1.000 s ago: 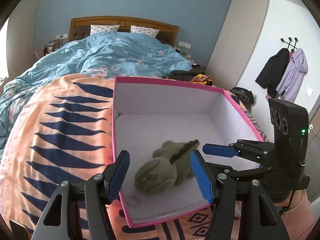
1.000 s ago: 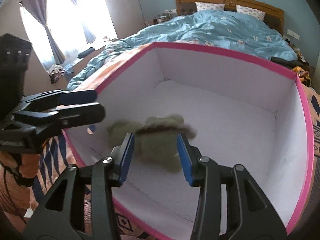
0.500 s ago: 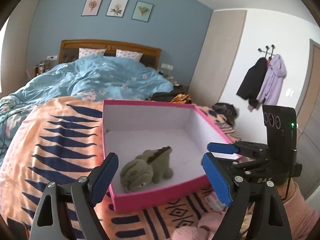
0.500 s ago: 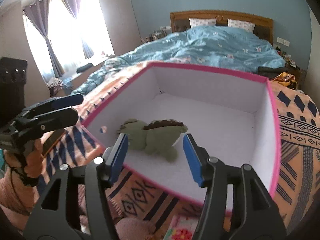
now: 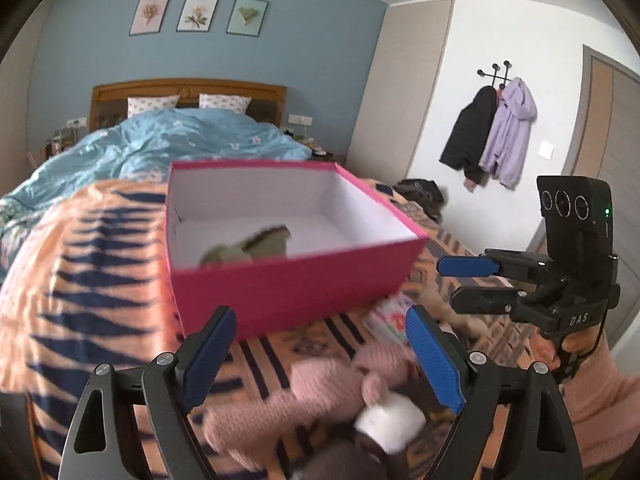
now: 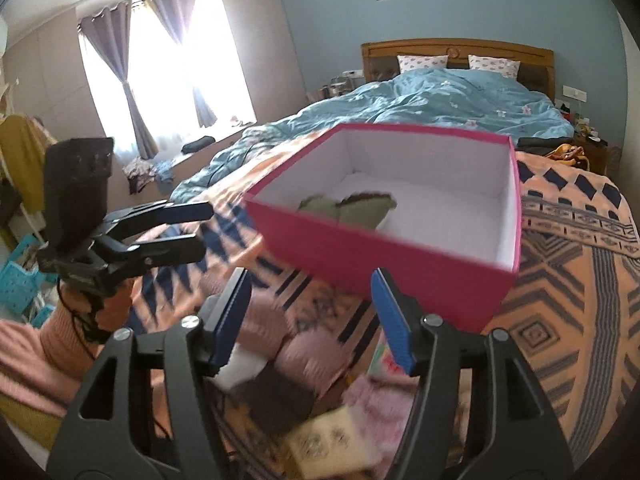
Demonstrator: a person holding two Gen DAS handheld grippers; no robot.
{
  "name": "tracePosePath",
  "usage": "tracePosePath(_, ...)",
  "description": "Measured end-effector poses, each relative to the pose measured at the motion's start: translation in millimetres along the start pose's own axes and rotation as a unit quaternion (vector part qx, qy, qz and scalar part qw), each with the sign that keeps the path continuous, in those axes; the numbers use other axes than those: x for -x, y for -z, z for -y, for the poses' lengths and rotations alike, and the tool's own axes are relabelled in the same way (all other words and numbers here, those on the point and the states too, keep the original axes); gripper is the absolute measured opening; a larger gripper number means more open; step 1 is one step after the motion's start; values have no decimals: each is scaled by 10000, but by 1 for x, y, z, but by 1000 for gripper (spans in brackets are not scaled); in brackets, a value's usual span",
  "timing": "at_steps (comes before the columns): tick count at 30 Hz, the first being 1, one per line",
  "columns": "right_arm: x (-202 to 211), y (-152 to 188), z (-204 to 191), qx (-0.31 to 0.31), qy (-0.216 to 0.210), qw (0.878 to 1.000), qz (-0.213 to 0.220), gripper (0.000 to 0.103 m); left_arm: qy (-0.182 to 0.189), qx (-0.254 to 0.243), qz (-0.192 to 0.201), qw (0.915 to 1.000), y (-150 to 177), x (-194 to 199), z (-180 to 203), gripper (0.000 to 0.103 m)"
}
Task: Organize objects
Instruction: 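Move the left gripper to the dark brown white-faced plush and grasp it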
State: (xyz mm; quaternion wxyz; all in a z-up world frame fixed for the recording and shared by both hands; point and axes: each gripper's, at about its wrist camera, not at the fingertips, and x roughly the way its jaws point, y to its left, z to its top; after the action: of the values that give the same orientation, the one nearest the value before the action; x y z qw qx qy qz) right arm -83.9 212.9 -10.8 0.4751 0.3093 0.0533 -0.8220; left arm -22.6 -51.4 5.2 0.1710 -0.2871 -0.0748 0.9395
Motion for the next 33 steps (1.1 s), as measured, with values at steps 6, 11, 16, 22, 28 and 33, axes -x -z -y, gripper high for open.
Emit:
tracePosePath(6,-15,34,-23,194,-31,9987,-463,64,166,294,-222,9992,31,5,1,88)
tracePosePath(11,-29,47,-32,189,-171,9974,-681,64,201,435,-403,9980,56,10,3,88)
tracePosePath(16,-40,51,-34,125,-248,9967,-765,64,233,501,-480,9973,68,17,4,88)
tracePosePath(22,-54,59,-39,70,-184,9956,-911,64,240,710,-665,9950,82,16,-1,88)
tracePosePath(28,-56,61,-41,84,-252,9951,-954,64,304,933,-874,9913,95,13,-3,88)
tracePosePath(33,-61,60,-41,25,-335,9948,-960,64,338,1102,-987,9884,105,9,-4,86)
